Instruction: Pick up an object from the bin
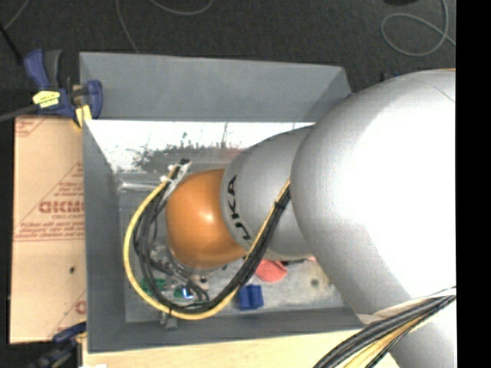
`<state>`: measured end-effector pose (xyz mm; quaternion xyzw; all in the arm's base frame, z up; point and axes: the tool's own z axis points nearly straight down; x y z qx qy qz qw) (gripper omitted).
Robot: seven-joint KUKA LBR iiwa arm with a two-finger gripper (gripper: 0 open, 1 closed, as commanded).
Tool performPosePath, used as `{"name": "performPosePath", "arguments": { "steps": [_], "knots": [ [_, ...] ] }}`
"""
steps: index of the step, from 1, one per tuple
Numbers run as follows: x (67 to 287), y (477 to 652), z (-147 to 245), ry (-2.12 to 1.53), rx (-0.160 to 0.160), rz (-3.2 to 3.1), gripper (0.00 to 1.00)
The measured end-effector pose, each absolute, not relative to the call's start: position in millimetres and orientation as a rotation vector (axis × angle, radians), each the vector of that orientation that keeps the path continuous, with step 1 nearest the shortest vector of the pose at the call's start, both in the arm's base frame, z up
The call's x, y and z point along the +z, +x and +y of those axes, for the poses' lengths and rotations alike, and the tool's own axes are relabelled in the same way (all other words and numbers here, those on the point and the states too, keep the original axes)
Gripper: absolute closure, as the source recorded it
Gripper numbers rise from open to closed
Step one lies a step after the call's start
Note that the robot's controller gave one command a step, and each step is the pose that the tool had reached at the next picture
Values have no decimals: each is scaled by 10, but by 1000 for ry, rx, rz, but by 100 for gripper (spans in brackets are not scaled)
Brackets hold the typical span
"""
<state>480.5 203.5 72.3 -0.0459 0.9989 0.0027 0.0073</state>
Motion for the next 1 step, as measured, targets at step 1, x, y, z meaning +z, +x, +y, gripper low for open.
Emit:
{"name": "performPosePath", "arguments": {
  "steps": [1],
  "knots": [
    [701, 4732, 1747, -116, 5, 3139, 100]
  ]
}}
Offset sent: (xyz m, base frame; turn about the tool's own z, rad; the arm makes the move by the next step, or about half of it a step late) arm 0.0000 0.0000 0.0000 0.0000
